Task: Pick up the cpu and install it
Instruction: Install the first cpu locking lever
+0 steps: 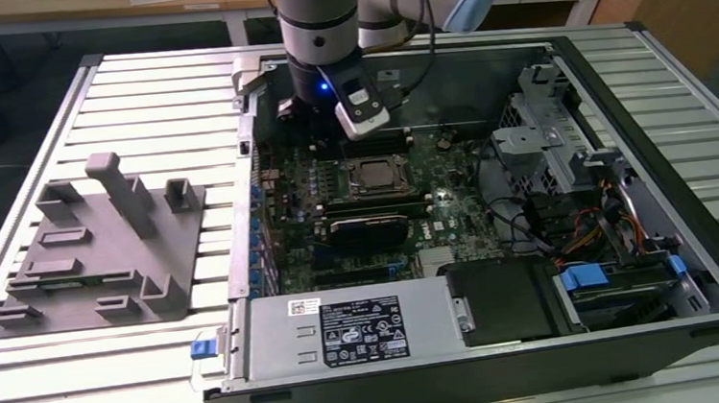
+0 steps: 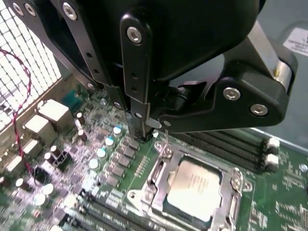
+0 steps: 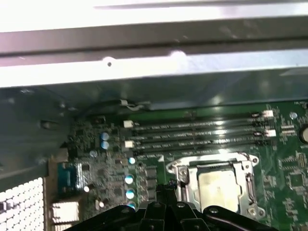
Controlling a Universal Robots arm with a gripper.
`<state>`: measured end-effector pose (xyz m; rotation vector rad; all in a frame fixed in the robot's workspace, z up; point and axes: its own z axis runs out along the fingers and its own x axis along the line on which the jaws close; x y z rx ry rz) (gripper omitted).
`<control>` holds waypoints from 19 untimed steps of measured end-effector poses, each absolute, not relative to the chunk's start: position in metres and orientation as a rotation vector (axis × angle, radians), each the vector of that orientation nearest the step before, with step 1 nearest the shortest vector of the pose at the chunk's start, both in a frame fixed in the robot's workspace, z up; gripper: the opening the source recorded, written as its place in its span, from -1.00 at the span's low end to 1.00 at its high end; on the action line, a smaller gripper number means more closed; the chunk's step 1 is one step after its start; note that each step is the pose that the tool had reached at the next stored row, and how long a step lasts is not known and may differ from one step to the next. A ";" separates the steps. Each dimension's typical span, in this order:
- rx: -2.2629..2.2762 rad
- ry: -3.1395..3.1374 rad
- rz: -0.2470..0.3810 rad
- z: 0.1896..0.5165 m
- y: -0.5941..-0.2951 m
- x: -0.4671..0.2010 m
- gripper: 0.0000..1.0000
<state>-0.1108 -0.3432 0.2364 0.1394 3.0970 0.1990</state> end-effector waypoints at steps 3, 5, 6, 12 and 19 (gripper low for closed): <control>0.140 3.095 0.244 0.236 -0.344 -0.115 -0.79; 0.140 3.093 0.281 0.236 -0.344 -0.117 -0.79; 0.141 3.092 0.302 0.236 -0.345 -0.118 -0.79; 0.143 3.084 0.393 0.237 -0.345 -0.119 -0.79; 0.143 3.082 0.412 0.242 -0.345 -0.119 -0.79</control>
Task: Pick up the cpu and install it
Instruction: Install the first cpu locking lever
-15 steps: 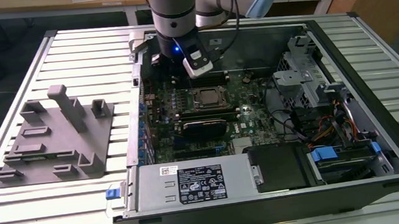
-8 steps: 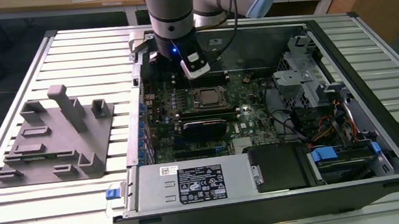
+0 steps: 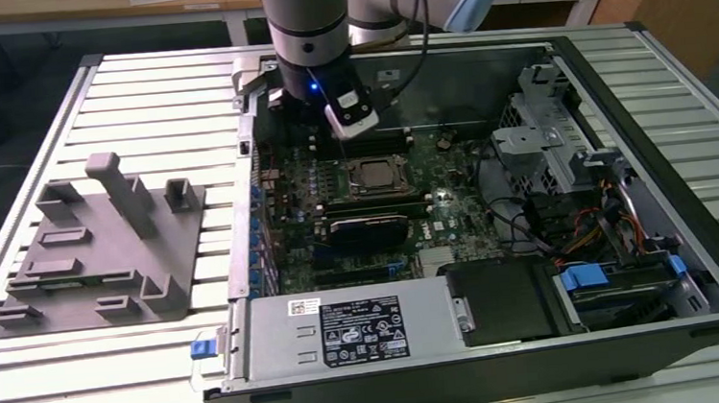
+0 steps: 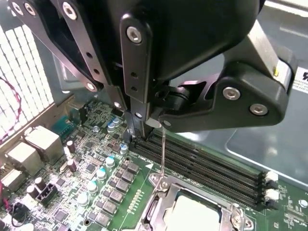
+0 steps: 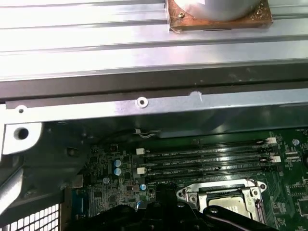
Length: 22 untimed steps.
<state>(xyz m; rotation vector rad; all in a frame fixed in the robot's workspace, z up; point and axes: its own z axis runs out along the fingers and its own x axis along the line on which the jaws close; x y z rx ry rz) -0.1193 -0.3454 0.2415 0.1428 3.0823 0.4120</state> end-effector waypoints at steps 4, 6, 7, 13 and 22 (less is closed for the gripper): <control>0.143 3.082 0.414 0.245 -0.345 -0.119 -0.79; 0.143 3.082 0.414 0.245 -0.345 -0.119 -0.79; 0.143 3.082 0.414 0.245 -0.345 -0.119 -0.79; 0.143 3.082 0.416 0.245 -0.345 -0.112 -0.79; 0.143 3.084 0.417 0.245 -0.345 -0.075 -0.79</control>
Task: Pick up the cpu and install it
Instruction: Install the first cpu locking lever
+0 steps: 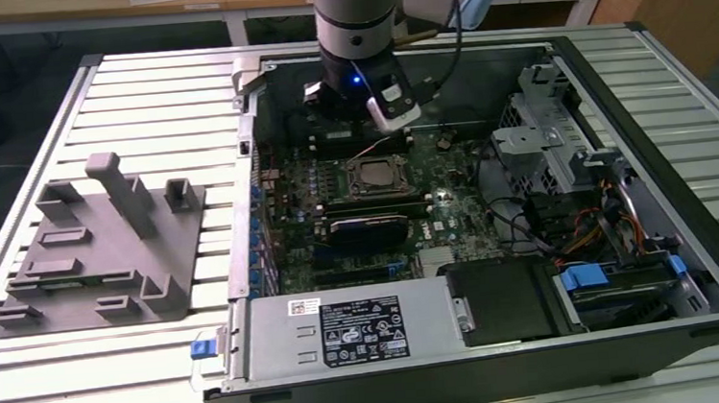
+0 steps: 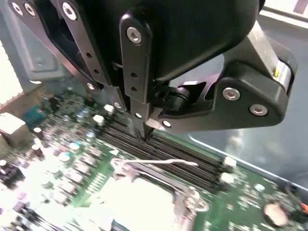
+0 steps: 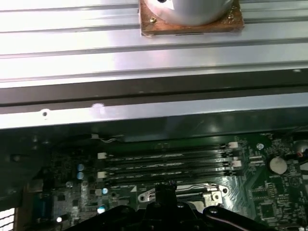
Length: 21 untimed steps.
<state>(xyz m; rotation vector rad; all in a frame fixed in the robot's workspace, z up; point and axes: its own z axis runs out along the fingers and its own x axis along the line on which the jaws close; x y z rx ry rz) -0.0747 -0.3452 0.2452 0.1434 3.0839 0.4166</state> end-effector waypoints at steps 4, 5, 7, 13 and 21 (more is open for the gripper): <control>0.143 3.084 0.417 0.245 -0.345 -0.071 -0.79; 0.143 3.084 0.416 0.245 -0.345 -0.070 -0.79; 0.143 3.084 0.416 0.245 -0.345 -0.070 -0.79; 0.177 3.049 0.411 0.242 -0.345 -0.070 -0.79; 0.275 3.028 0.407 0.230 -0.345 -0.070 -0.79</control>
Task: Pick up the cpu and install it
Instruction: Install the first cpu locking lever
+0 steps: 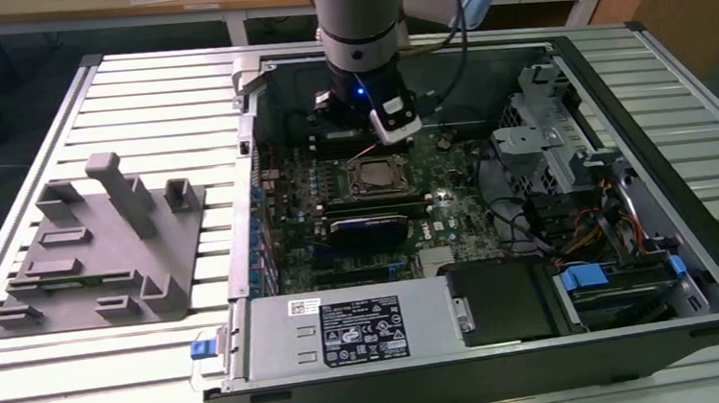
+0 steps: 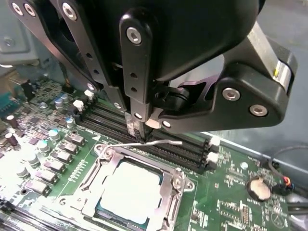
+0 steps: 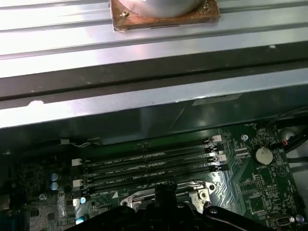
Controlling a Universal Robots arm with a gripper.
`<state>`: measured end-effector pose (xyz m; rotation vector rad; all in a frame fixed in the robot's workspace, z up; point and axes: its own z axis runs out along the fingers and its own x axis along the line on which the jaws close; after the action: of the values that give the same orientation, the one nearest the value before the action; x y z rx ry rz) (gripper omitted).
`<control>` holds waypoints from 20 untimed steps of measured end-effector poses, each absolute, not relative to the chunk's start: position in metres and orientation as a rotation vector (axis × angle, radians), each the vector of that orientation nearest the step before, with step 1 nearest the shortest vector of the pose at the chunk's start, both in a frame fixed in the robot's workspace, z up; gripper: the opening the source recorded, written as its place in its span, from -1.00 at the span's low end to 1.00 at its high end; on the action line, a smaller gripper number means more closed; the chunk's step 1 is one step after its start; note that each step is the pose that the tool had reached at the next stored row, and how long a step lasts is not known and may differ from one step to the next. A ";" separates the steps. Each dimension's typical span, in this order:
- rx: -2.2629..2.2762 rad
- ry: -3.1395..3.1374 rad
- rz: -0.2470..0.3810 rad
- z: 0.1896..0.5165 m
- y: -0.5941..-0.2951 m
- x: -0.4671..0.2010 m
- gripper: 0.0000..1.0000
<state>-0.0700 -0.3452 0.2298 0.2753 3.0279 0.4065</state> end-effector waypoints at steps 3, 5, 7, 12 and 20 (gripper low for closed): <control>0.304 3.023 0.403 0.226 -0.345 -0.069 -0.79; 0.320 3.020 0.397 0.224 -0.345 -0.069 -0.79; 0.332 3.018 0.389 0.222 -0.345 -0.068 -0.79; 0.357 3.015 0.358 0.218 -0.344 -0.066 -0.79; 0.383 3.010 0.341 0.214 -0.333 -0.064 -0.79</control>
<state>-0.0639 -0.3335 0.2139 0.3832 3.0103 0.3414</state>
